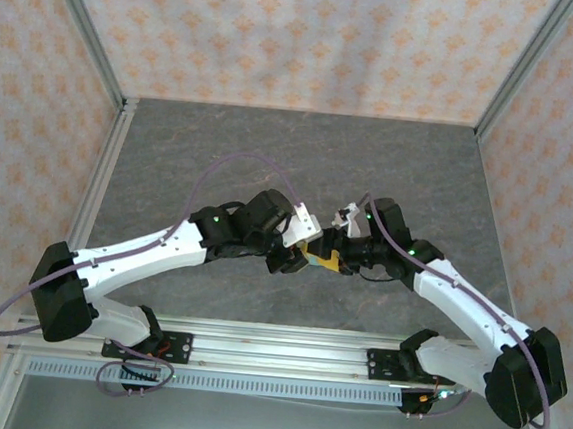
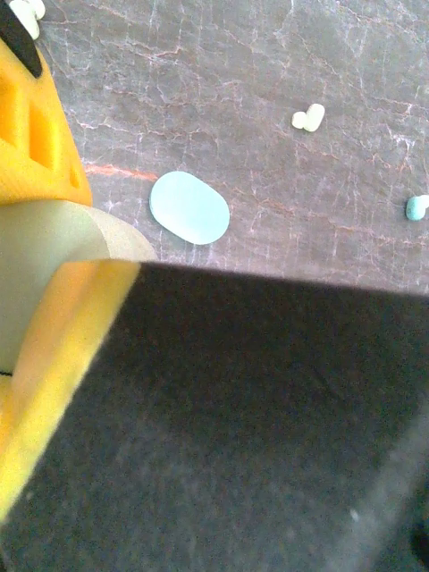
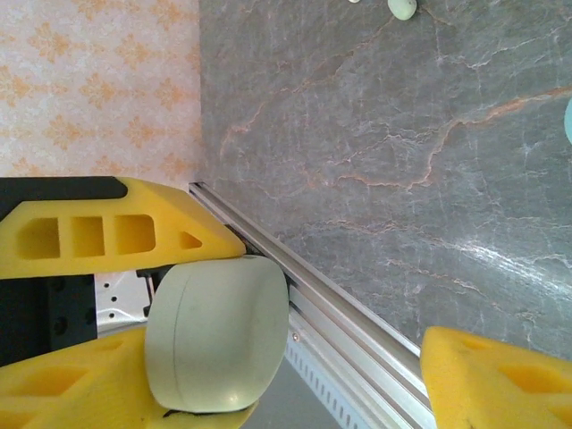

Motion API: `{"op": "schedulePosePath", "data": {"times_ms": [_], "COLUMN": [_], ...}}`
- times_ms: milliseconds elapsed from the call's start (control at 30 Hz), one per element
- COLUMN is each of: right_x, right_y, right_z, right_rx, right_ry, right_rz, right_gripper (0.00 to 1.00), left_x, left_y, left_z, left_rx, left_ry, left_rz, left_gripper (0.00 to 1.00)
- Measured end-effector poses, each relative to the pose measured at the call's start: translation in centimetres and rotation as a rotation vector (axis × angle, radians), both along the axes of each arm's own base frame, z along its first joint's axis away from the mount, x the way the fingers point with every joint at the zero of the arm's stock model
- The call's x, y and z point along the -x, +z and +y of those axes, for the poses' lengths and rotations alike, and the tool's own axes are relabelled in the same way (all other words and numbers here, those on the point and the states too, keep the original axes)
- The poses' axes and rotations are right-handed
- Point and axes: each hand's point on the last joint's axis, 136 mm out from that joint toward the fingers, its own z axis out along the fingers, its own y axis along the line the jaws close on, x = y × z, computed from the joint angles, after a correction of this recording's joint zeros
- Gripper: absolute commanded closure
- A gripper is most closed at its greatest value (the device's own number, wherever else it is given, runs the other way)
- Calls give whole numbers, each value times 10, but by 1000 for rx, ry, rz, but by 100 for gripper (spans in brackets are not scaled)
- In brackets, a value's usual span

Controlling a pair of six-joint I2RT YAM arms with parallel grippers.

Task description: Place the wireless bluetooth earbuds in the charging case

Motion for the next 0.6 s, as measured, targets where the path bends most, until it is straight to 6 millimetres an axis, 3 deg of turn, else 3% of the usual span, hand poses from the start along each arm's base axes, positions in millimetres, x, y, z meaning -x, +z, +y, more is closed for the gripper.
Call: {"op": "schedulePosePath", "data": {"times_ms": [133,600], "right_x": [-1,1], "right_y": [0,3], "right_z": [2,15], "right_rx": [-7,-46], "right_ry": [8,61], "right_rz": [4,34], "right_gripper": [31,65], "left_x": [1,0], "left_y": [1,-7], "left_z": [-1,1], "left_rx": [4,-21], "left_ry": [-4,-16], "left_rz": [2,16], "left_gripper": [58,55]}}
